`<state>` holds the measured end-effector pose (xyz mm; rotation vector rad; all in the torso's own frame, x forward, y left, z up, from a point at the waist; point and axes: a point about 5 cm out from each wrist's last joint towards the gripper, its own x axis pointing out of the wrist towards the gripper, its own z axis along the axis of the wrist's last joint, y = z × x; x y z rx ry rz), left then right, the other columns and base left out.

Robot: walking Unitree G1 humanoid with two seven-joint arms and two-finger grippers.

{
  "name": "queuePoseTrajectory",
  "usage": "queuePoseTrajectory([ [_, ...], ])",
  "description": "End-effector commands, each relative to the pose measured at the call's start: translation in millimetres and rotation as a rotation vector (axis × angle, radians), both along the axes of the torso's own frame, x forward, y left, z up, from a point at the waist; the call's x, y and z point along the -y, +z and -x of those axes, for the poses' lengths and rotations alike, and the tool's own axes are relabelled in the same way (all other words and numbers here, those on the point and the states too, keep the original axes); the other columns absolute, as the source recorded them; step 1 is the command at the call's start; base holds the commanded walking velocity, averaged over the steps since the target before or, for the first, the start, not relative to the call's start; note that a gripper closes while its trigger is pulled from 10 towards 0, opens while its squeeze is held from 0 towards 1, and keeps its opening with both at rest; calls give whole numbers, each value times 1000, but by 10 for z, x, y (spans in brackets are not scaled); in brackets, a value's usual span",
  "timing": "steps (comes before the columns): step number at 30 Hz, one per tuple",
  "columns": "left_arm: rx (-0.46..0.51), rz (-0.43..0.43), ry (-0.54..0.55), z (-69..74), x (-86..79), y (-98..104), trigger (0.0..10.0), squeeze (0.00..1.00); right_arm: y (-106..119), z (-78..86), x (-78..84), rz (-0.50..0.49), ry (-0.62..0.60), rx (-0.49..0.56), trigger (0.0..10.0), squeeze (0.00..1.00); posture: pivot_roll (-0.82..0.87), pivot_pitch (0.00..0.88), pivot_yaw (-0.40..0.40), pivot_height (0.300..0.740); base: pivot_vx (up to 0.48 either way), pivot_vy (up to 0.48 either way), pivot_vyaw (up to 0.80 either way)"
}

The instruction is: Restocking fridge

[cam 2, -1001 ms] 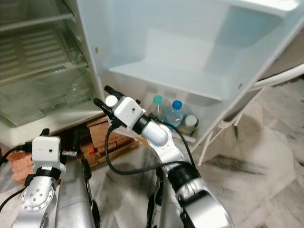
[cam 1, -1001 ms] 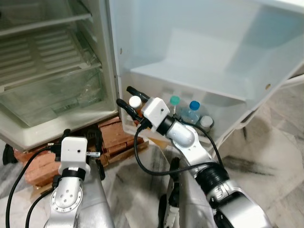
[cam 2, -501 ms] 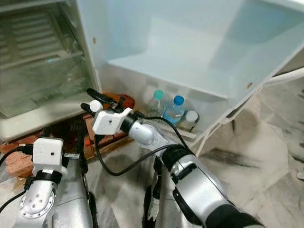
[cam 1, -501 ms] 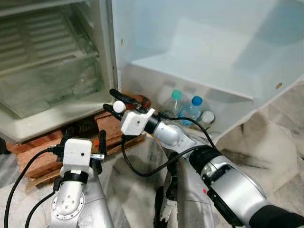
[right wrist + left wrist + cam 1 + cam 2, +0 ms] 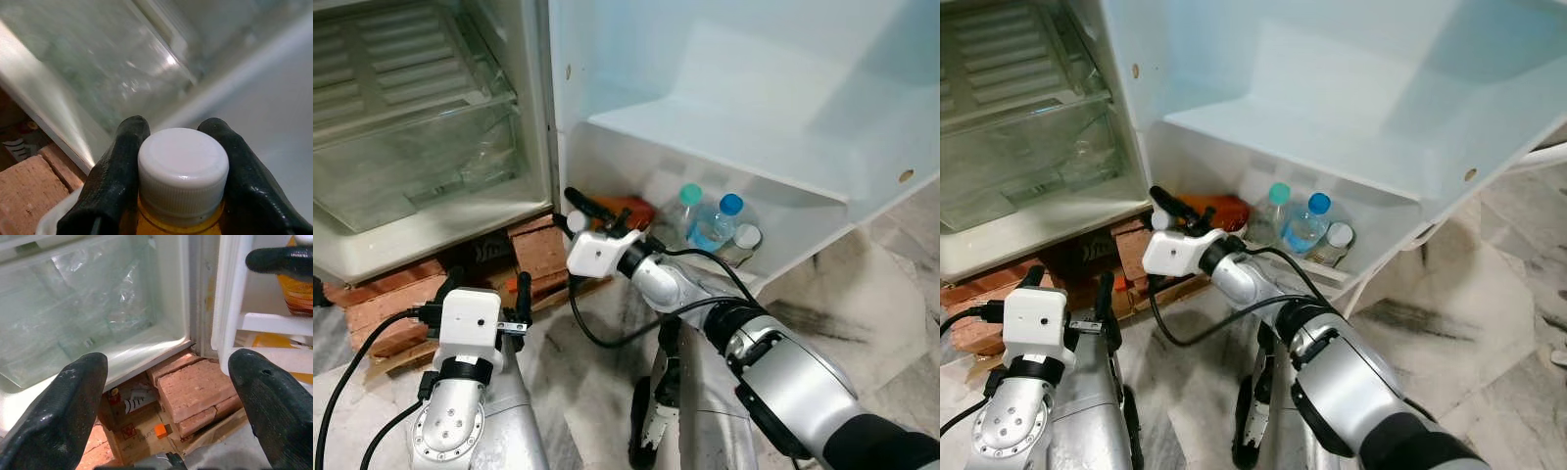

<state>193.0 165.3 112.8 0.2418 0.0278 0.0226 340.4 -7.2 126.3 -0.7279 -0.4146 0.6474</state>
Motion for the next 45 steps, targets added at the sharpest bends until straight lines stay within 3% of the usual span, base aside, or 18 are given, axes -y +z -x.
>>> queuePoseTrajectory([
  [1, -30, 1, 1, 22, 6, -47, 10000, 0, -300, -63, 332, 39, -182, -190, 10000, 0, 332, 310, -172, 506, 0, 0, 0],
  [19, -39, -14, 14, -114, 5, -80, 10000, 0, -357, -233, 679, 45, -420, -376, 10000, 0, 316, 271, -184, 506, 0, 0, 0],
  [20, -38, -16, 12, -123, 4, -81, 10000, 0, -361, -237, 706, 29, -431, -389, 10000, 471, 317, 269, -183, 506, 0, 0, 0],
  [22, -34, -24, 9, -138, 6, -80, 10000, 0, -343, -257, 760, 2, -457, -390, 10000, 1000, 317, 265, -181, 506, 0, 0, 0],
  [37, -19, -42, 3, -258, -1, -95, 10000, 0, -97, -380, 1019, -10, -488, -245, 10000, 1000, 287, 227, -171, 506, 0, 0, 0],
  [41, -12, -44, 3, -299, -8, -100, 10000, 0, 24, -393, 951, -82, -424, -201, 10000, 1000, 281, 216, -167, 506, 0, 0, 0],
  [45, 1, -49, -1, -341, -9, -91, 10000, 0, 228, -388, 801, -214, -302, -135, 10000, 1000, 272, 201, -161, 506, 0, 0, 0],
])
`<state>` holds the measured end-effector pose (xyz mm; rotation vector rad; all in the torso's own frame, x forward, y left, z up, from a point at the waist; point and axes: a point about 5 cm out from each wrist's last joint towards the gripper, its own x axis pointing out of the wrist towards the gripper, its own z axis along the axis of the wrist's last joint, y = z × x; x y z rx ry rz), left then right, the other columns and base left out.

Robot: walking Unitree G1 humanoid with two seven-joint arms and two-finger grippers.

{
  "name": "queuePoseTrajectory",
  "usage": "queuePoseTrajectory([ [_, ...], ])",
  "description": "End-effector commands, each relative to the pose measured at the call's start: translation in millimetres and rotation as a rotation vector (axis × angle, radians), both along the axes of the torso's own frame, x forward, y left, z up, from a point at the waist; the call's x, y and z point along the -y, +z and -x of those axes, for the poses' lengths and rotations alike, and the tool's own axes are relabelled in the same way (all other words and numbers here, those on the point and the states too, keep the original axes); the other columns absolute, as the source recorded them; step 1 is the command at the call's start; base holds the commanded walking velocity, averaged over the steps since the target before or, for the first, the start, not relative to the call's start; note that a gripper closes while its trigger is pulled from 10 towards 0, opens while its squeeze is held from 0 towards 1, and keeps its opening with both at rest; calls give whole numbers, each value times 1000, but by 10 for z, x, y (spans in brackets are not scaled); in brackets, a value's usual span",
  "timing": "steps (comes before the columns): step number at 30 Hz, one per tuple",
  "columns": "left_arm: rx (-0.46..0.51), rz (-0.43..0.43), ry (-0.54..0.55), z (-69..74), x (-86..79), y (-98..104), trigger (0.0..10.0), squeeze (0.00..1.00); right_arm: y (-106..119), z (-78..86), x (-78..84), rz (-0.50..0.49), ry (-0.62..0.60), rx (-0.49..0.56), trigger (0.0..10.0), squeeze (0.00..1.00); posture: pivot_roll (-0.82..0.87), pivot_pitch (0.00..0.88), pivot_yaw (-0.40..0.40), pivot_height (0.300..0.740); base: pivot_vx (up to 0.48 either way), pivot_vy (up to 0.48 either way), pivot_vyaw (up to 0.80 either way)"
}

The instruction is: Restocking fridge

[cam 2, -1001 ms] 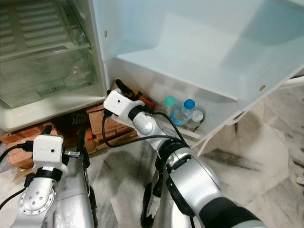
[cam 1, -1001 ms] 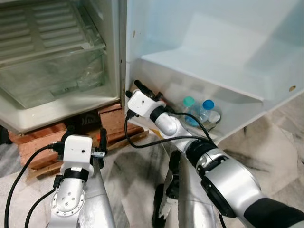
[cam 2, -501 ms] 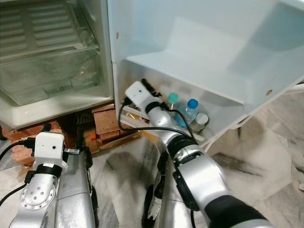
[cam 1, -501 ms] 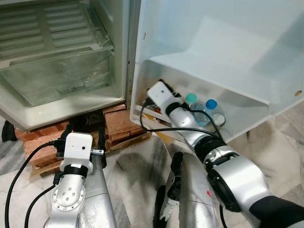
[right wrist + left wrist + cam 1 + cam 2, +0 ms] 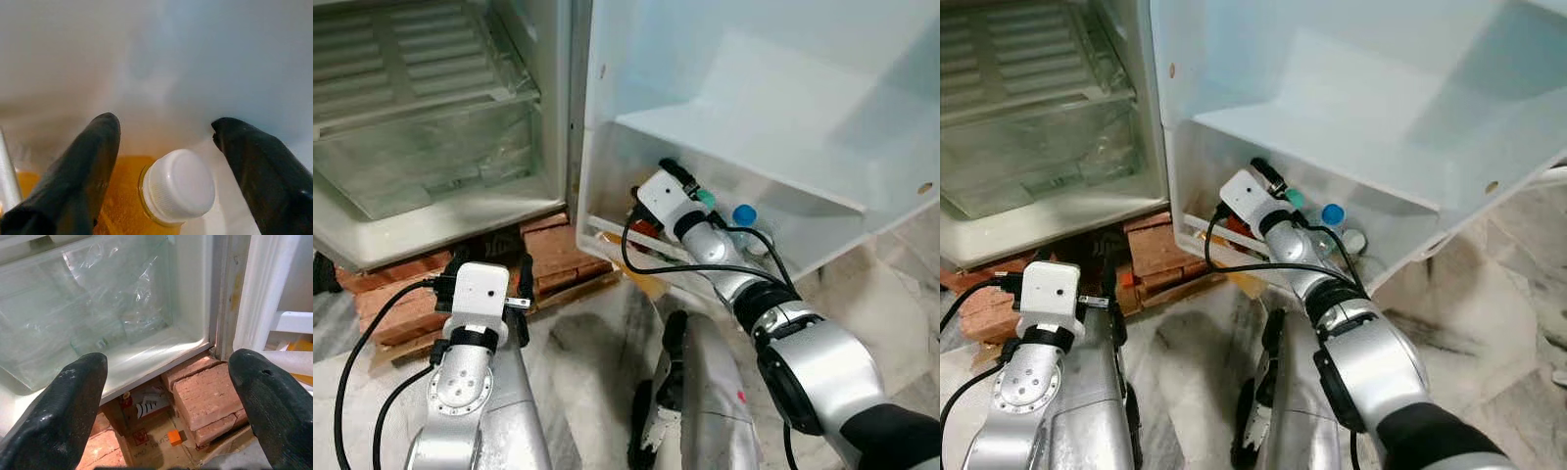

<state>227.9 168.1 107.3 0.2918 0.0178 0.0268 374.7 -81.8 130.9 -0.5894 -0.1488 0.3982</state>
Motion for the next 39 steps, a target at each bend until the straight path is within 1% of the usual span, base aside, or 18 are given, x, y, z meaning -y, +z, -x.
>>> queuePoseTrajectory([
  [1, -6, 0, -4, 0, 19, -34, 10000, 0, 222, -38, 21, -95, 17, 101, 10000, 1000, 272, 200, -160, 506, 0, 0, 0],
  [3, 0, -3, -4, -22, 18, -32, 10000, 0, 329, -22, -71, -143, 84, 145, 10000, 1000, 267, 188, -155, 506, 0, 0, 0],
  [5, 3, -6, -3, -29, 15, -32, 10000, 0, 367, -10, -102, -148, 113, 167, 10000, 1000, 267, 188, -155, 506, 0, 0, 0],
  [7, 7, -7, 2, -50, 5, -34, 10000, 0, 446, 13, -135, -203, 162, 199, 10000, 1000, 255, 172, -146, 506, 0, 0, 0],
  [10, 9, -9, 6, -78, -4, -42, 10000, 0, 522, 32, -123, -255, 212, 219, 10000, 1000, 240, 159, -134, 506, 0, 0, 0],
  [11, 9, -9, 6, -78, -4, -42, 10000, 0, 522, 32, -123, -255, 212, 219, 10000, 1000, 240, 159, -134, 506, 0, 0, 0],
  [12, 13, -15, 14, -98, -14, -44, 10000, 0, 550, 38, -83, -288, 224, 225, 10000, 1000, 228, 150, -126, 506, 0, 0, 0],
  [16, 15, -16, 21, -142, -25, -53, 10000, 0, 560, 68, -14, -341, 253, 217, 10000, 1000, 208, 132, -112, 506, 0, 0, 0],
  [20, 16, -15, 24, -195, -24, -62, 10000, 0, 496, 139, 68, -384, 257, 208, 10000, 1000, 186, 109, -95, 506, 0, 0, 0],
  [22, 19, -12, 26, -236, -17, -63, 10000, 0, 408, 223, 147, -416, 231, 207, 10000, 1000, 176, 93, -83, 506, 0, 0, 0],
  [23, 21, -12, 27, -247, -18, -63, 10000, 0, 377, 253, 168, -427, 223, 202, 10000, 933, 174, 90, -81, 506, 0, 0, 0],
  [24, 22, -11, 27, -254, -21, -63, 10000, 0, 336, 287, 193, -438, 208, 195, 10000, 573, 172, 88, -79, 506, 0, 0, 0],
  [25, 24, -11, 26, -268, -27, -66, 10000, 0, 252, 354, 236, -457, 177, 177, 10000, 0, 164, 78, -72, 506, 0, 0, 0],
  [29, 25, -9, 26, -289, -37, -74, 10000, 0, 151, 437, 283, -468, 141, 159, 10000, 0, 157, 68, -63, 506, 0, 0, 0],
  [30, 27, -8, 22, -308, -32, -79, 10000, 0, 109, 506, 313, -489, 121, 139, 10000, 0, 147, 62, -54, 506, 0, 0, 0],
  [32, 28, -6, 18, -324, -25, -82, 10000, 0, 98, 552, 318, -495, 118, 131, 10000, 0, 142, 58, -51, 506, 0, 0, 0],
  [34, 29, -3, 16, -342, -20, -93, 10000, 0, 125, 623, 314, -526, 115, 120, 10000, 0, 135, 51, -47, 506, 0, 0, 0],
  [39, 37, 12, 9, -351, -6, -88, 10000, 0, 135, 686, 300, -523, 73, 86, 10000, 0, 130, 34, -41, 506, 0, 0, 0],
])
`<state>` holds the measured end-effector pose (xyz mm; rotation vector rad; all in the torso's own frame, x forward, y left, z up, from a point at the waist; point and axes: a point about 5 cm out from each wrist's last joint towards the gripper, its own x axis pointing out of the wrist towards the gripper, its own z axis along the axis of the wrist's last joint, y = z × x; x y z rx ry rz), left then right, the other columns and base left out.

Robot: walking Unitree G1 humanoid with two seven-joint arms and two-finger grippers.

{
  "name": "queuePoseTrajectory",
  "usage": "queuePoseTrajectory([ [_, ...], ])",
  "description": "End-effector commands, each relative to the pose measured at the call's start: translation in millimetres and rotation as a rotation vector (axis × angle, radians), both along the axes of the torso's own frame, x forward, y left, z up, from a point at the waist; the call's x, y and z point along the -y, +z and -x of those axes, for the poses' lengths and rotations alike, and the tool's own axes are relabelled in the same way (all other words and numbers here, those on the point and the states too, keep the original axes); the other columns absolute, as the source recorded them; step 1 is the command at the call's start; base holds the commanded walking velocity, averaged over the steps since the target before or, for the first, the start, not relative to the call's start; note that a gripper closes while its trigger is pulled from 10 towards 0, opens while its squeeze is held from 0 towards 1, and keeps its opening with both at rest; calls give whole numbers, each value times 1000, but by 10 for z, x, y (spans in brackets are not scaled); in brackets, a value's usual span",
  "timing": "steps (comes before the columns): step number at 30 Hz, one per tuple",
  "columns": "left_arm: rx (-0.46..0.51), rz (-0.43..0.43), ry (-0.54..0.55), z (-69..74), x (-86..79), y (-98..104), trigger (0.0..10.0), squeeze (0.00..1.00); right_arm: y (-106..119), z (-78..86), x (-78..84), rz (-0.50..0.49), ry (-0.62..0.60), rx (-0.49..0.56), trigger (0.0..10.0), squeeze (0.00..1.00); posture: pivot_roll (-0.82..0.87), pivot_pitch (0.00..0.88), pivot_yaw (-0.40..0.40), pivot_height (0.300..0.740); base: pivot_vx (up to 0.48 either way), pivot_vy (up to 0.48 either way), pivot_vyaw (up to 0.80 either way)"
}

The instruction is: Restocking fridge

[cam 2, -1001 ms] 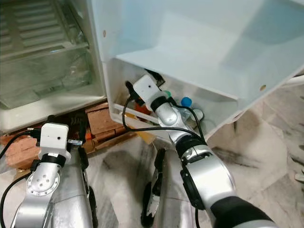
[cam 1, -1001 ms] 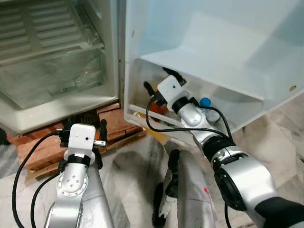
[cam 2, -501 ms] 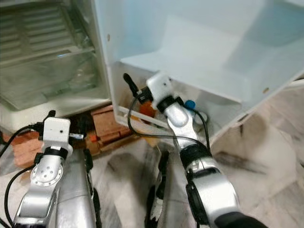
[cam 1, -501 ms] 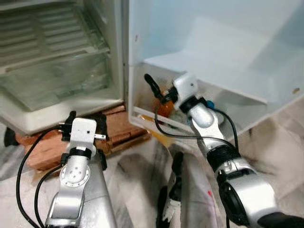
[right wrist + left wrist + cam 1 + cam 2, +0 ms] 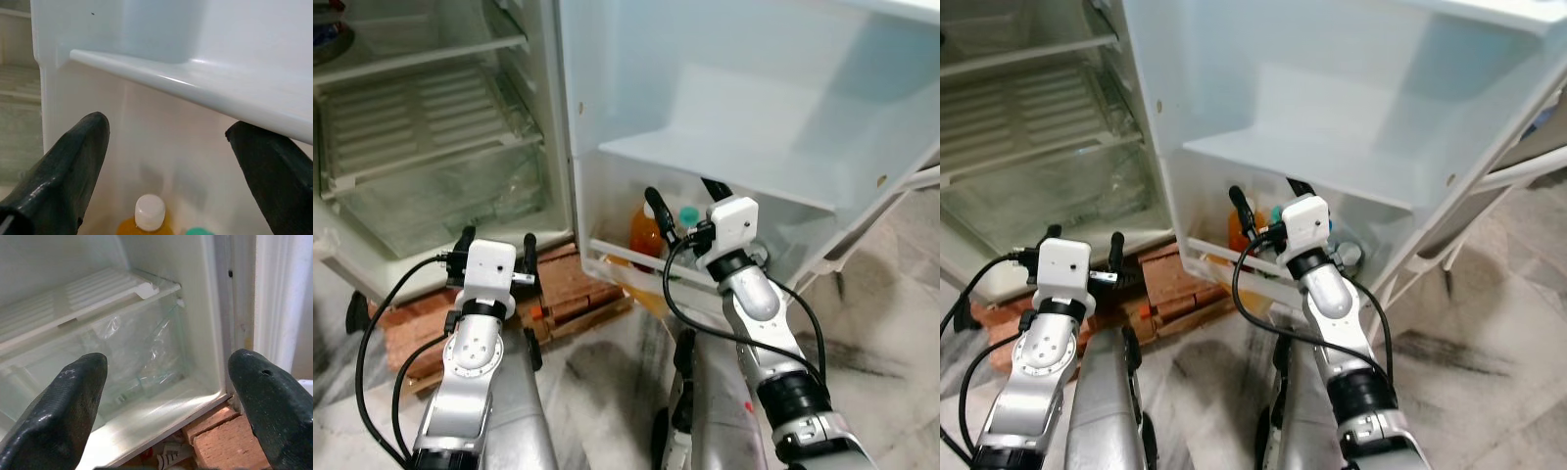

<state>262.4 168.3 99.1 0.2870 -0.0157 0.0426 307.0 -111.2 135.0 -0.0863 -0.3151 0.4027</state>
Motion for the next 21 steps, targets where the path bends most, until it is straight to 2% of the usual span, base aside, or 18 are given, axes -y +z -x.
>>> queuePoseTrajectory([
  [1, 4, 9, -3, -8, -5, -3, 10000, 0, 98, 37, 0, -3, -14, 29, 10000, 0, 130, 32, -40, 506, 0, 0, 0],
  [5, 3, 11, -4, 1, -32, -17, 10000, 0, 63, 189, 18, -53, 14, -20, 10000, 0, 125, 18, -30, 506, 0, 0, 0],
  [8, 1, 14, -9, 15, -45, -34, 10000, 0, 33, 299, 45, -105, 23, -77, 10000, 0, 121, 6, -23, 531, 0, 0, 0],
  [11, -8, 21, -23, 16, -37, -52, 10000, 0, -8, 341, 45, -120, 22, -111, 10000, 0, 113, 0, -15, 546, 0, 0, 0],
  [17, -2, 23, -38, 37, -31, -51, 10000, 0, -60, 540, 121, -132, 12, -164, 10000, 0, 109, 0, -8, 581, 0, 0, 0],
  [19, 2, 19, -34, 53, -52, -51, 10000, 0, -93, 658, 152, -113, 35, -188, 10000, 0, 105, 0, -5, 591, 0, 0, 0],
  [20, 0, 14, -32, 75, -72, -63, 10000, 0, -145, 769, 208, -86, 46, -218, 10000, 0, 103, 0, -1, 601, 0, 0, 0],
  [21, 0, 14, -32, 75, -72, -63, 10000, 0, -145, 769, 208, -86, 46, -218, 10000, 0, 103, 0, -1, 601, 0, 0, 0],
])
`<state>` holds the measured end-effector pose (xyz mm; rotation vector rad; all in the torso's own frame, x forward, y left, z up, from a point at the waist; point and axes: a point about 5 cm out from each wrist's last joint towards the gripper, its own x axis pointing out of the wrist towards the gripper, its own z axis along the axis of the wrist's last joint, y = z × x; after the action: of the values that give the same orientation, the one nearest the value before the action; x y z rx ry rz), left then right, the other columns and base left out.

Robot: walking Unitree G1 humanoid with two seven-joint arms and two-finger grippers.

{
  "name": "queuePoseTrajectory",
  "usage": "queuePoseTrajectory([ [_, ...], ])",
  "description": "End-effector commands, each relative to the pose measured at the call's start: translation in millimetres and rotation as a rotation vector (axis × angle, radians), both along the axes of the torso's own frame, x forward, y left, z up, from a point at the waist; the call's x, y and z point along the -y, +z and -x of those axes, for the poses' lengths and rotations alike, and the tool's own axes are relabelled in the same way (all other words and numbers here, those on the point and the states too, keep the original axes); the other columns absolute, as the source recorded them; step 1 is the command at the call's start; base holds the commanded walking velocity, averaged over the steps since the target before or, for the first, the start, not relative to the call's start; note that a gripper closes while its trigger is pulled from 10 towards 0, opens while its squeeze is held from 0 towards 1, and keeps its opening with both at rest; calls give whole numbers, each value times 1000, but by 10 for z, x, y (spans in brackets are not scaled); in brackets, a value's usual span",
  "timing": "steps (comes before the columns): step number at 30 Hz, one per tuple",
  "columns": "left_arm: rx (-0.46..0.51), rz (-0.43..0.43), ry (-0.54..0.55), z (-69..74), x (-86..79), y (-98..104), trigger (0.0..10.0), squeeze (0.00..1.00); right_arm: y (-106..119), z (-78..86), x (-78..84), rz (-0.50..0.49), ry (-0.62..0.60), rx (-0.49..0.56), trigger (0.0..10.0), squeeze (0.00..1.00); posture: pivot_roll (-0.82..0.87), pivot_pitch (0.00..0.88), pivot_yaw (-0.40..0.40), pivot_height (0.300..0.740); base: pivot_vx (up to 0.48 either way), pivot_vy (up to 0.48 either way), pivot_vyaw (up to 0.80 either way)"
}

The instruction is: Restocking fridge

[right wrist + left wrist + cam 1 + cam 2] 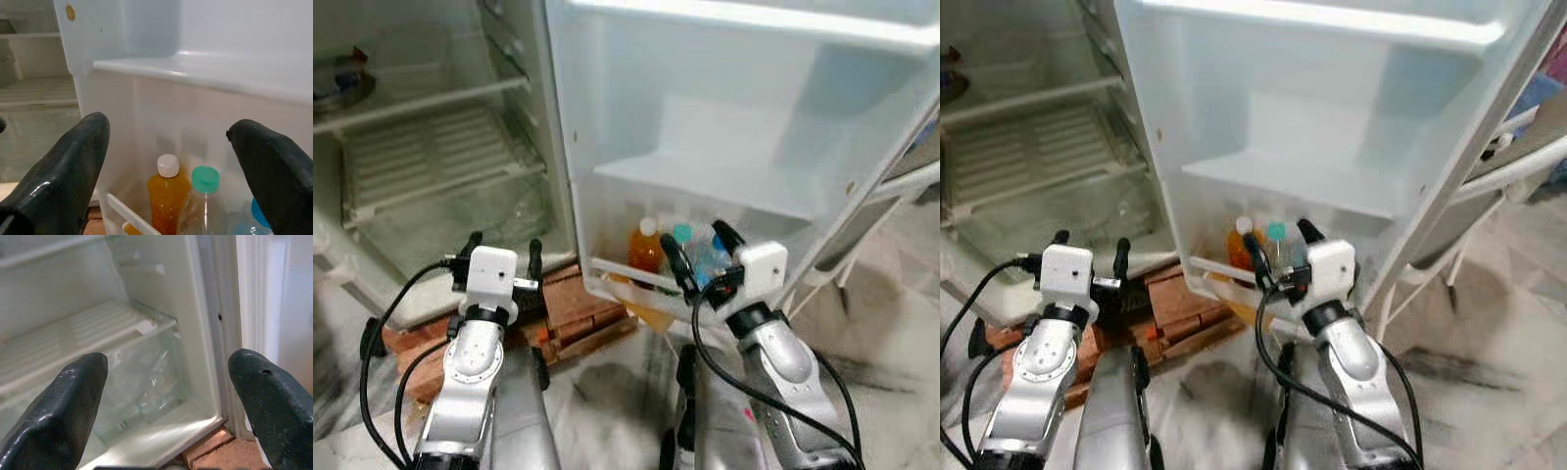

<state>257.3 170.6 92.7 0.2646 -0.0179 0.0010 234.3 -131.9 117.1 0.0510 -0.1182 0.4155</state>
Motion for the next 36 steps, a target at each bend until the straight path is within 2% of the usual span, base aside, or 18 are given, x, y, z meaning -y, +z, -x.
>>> queuePoseTrajectory([
  [1, 2, -9, 10, 33, -56, -5, 10000, 0, 22, 75, 24, 13, 26, -5, 10000, 0, 103, 0, -1, 606, 0, 0, 0],
  [5, -4, -11, 7, 56, -72, -27, 10000, 0, 71, 135, 96, 11, 4, 1, 10000, 0, 91, 0, 11, 626, 0, 0, 0],
  [8, -8, -3, -4, 46, -41, -45, 10000, 0, 186, 79, 94, -5, -7, 47, 10000, 0, 84, 0, 18, 646, 0, 0, 0],
  [11, 8, 10, -37, 30, 88, -13, 10000, 0, 272, -2, 39, -36, -12, 74, 10000, 0, 88, 0, 21, 666, 0, 0, 0],
  [14, 13, 14, -35, 11, 130, 10, 10000, 0, 252, -2, -5, -37, -6, 64, 10000, 0, 92, 0, 18, 686, 0, 0, 0],
  [17, 17, 22, -25, -38, 99, 26, 10000, 0, 220, 19, -14, -30, -5, 50, 10000, 0, 94, 0, 15, 706, 0, 0, 0],
  [23, 17, 13, -13, -67, 28, 23, 10000, 0, 97, 34, 52, -29, -33, -17, 10000, 0, 94, 0, 8, 740, 0, 0, 0],
  [27, -14, 13, -14, 24, -4, -22, 10000, 0, 13, 90, 144, -31, -95, -60, 10000, 0, 90, 0, 9, 740, 0, 0, 0],
  [30, -54, 16, -30, 180, -28, -85, 10000, 0, -108, 195, 225, 3, -147, -116, 10000, 0, 87, 0, 10, 740, 0, 0, 0],
  [32, -97, 23, -37, 344, -59, -155, 10000, 0, -227, 298, 317, 27, -203, -172, 10000, 0, 88, 0, 8, 740, 0, 0, 0],
  [36, -116, 21, -30, 427, -77, -198, 10000, 0, -307, 343, 384, 23, -239, -214, 10000, 0, 88, 0, 6, 740, 0, 0, 0],
])
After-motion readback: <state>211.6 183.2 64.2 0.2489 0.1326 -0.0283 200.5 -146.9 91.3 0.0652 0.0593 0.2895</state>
